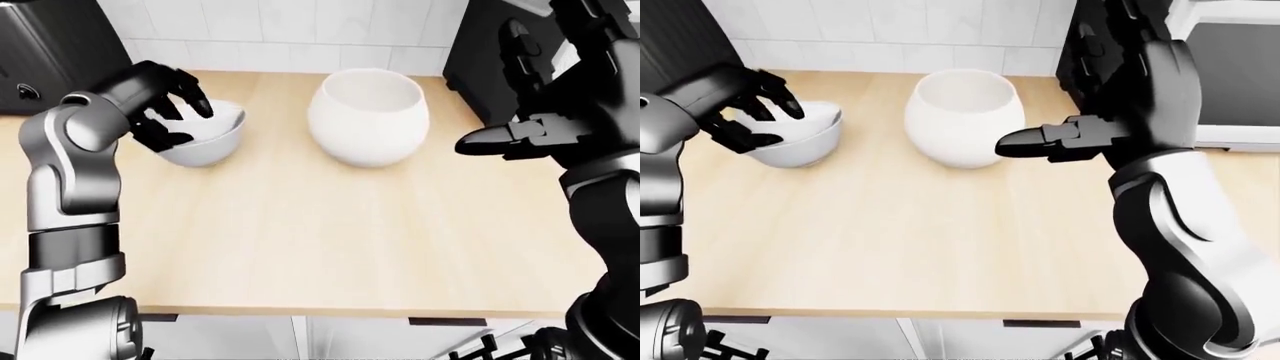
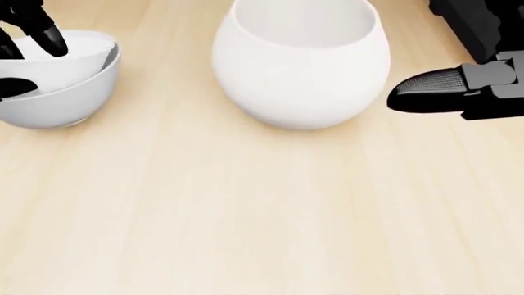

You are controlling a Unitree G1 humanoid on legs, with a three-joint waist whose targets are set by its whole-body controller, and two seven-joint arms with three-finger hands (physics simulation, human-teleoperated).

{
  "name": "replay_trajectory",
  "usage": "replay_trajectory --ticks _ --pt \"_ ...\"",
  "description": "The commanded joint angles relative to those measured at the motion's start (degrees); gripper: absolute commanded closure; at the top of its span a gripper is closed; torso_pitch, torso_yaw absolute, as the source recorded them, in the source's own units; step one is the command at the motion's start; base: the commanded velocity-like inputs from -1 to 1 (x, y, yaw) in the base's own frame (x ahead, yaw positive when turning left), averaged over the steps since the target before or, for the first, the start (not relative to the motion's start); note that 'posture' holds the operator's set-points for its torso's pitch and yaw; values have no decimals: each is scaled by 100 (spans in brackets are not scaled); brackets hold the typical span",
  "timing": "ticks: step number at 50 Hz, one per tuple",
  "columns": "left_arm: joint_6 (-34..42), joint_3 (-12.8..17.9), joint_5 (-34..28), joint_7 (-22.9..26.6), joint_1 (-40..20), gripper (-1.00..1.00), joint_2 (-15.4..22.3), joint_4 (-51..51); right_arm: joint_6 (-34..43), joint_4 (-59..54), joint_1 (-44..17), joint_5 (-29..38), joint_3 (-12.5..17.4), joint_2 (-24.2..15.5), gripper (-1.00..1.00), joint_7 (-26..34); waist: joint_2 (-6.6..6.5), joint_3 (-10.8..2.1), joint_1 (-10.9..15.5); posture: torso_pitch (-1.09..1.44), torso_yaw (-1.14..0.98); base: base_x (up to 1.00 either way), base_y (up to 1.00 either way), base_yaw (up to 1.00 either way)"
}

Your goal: Stack the bowls from largest to smallest.

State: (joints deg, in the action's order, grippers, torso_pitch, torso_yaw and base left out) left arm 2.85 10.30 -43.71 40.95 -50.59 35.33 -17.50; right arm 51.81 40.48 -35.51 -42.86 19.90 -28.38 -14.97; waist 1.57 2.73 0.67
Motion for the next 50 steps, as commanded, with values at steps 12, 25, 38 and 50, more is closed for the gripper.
replay_trajectory --ticks 12,25,38,50 --pt "197 160 106 307 -279 1 167 774 -130 66 -203 -174 134 -190 -100 -122 -17 -141 0 0 0 0 0 0" --pt "648 338 336 917 208 -3 140 2167 -195 48 -178 -317 151 -305 -100 -208 -20 -117 2 0 0 0 0 0" --pt "618 418 224 1001 967 -35 -95 2839 -161 80 -190 -386 162 -322 -100 -272 -23 -116 12 0 0 0 0 0" --pt "248 258 -67 503 894 -31 -246 1903 -266 34 -106 -326 164 -318 -100 -201 -12 -140 21 0 0 0 0 0"
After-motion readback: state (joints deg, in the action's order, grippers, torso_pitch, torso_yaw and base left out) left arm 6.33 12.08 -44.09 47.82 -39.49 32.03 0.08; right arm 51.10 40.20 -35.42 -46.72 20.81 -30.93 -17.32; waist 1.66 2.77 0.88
